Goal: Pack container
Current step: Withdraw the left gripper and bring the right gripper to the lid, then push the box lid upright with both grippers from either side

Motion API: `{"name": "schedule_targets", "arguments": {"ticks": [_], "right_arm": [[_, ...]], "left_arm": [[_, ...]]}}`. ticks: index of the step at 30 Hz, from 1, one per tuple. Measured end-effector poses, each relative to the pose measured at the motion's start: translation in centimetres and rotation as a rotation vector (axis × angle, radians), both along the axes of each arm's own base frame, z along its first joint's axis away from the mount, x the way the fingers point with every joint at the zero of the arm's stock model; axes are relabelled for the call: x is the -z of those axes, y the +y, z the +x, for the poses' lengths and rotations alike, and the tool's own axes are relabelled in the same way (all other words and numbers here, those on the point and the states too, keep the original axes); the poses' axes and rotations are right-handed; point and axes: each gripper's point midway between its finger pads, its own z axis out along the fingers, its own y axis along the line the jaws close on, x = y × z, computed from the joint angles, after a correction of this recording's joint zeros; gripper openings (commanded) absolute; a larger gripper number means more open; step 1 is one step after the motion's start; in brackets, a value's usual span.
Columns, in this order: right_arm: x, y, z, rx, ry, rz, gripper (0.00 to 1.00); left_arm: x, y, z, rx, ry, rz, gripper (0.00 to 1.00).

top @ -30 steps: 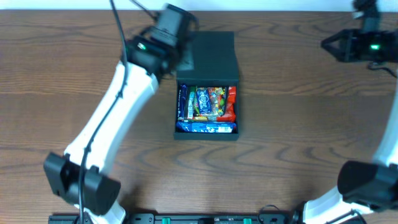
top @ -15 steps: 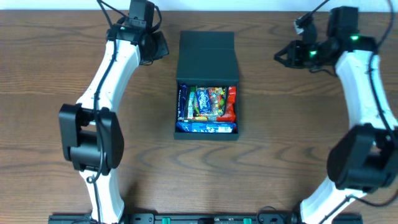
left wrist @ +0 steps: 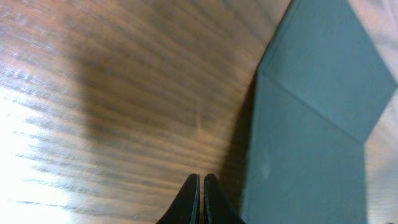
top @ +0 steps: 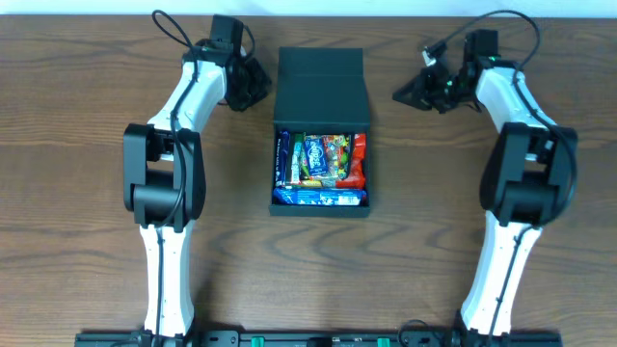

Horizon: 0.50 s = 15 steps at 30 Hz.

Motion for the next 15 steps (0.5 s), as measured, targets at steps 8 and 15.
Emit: {"name": "schedule_targets", "arguments": {"ticks": [8, 15], "right_arm": [[-0.6, 3.2, 0.4, -0.066, 0.011, 0.025, 0.01], [0.0, 4.5, -0.1, -0.091, 0.032, 0.021, 0.02]], "left_arm": [[0.7, -0.4, 0.2, -0.008, 0.049, -0.058, 0.06], [1.5, -0.8, -0.1, -0.005, 0.074, -0.081, 0.06]]}}
